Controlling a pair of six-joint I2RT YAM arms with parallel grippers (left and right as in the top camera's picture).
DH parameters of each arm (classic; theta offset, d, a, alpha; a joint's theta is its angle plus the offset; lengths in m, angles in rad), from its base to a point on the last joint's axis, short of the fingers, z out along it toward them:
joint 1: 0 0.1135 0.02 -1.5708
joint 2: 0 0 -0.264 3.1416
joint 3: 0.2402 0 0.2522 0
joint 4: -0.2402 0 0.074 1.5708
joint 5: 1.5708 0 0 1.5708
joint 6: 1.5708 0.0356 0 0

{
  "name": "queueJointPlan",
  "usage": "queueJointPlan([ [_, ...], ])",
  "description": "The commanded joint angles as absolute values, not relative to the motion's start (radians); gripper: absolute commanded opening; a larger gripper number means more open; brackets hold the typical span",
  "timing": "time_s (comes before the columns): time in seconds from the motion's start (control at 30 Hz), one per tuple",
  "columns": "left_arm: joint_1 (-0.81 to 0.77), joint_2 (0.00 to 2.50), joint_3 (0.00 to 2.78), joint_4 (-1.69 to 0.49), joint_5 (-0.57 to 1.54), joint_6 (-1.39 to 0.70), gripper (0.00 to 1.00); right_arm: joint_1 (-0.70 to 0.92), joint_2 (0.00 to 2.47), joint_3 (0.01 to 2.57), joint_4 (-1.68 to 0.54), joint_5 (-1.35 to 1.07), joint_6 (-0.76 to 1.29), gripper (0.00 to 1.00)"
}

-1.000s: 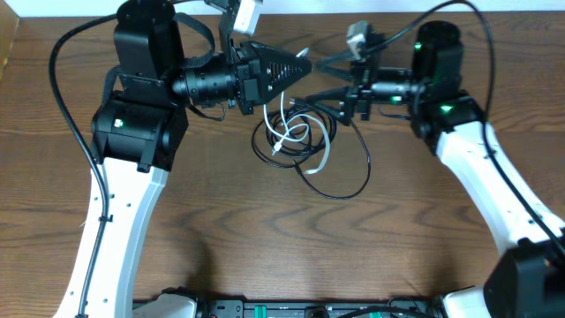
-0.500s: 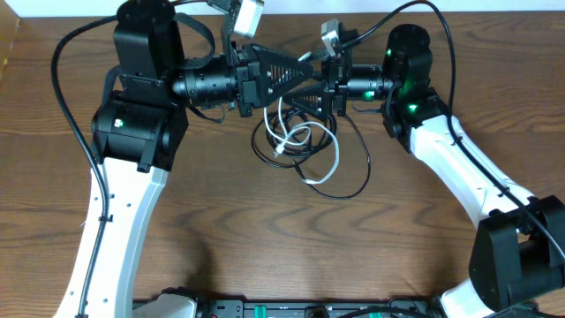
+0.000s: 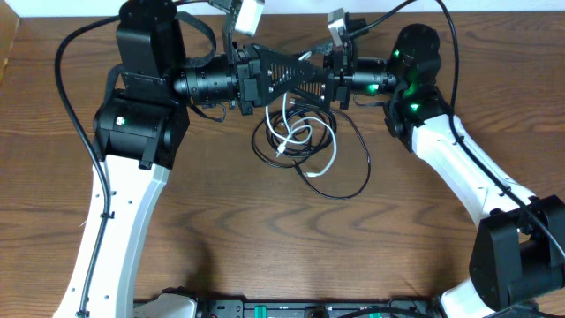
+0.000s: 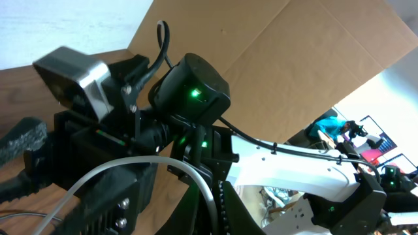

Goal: Untangle cables

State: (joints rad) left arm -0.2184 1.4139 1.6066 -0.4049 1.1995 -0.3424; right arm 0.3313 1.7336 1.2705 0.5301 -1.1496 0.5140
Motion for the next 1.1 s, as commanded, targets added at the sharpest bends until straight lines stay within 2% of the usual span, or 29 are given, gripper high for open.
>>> queueJointPlan([
  [0.0, -0.215, 1.420, 1.619, -0.403, 1.219, -0.363, 0.08, 0.339, 1.739, 1.277, 0.562, -1.089, 0.572, 0.68],
  [0.37, -0.215, 1.420, 1.619, -0.403, 1.219, -0.377, 0.08, 0.368, 1.739, 1.277, 0.662, -1.078, 0.633, 0.64],
  [0.47, -0.215, 1.420, 1.619, -0.403, 1.218, -0.379, 0.08, 0.368, 1.739, 1.277, 0.713, -1.074, 0.668, 0.58],
  [0.6, -0.215, 1.420, 1.619, -0.403, 1.211, -0.380, 0.08, 0.368, 1.739, 1.277, 0.745, -1.063, 0.696, 0.40],
  [0.7, -0.215, 1.420, 1.619, -0.404, 1.177, -0.380, 0.08, 0.368, 1.739, 1.277, 0.744, -1.052, 0.710, 0.09],
  [0.73, -0.215, 1.420, 1.619, -0.405, 1.164, -0.380, 0.08, 0.368, 1.739, 1.277, 0.742, -1.052, 0.710, 0.02],
  [0.83, -0.215, 1.420, 1.618, -0.413, 1.104, -0.379, 0.08, 0.356, 1.739, 1.277, 0.669, -1.033, 0.709, 0.01],
  [0.97, -0.214, 1.420, 1.618, -0.450, 0.959, -0.379, 0.27, 0.326, 1.739, 1.277, 0.462, -0.948, 0.665, 0.01],
  [1.0, -0.214, 1.420, 1.618, -0.464, 0.918, -0.379, 0.36, 0.319, 1.739, 1.277, 0.418, -0.933, 0.645, 0.01],
  [1.07, -0.214, 1.420, 1.615, -0.488, 0.833, -0.379, 0.47, 0.305, 1.739, 1.277, 0.336, -0.900, 0.611, 0.01],
])
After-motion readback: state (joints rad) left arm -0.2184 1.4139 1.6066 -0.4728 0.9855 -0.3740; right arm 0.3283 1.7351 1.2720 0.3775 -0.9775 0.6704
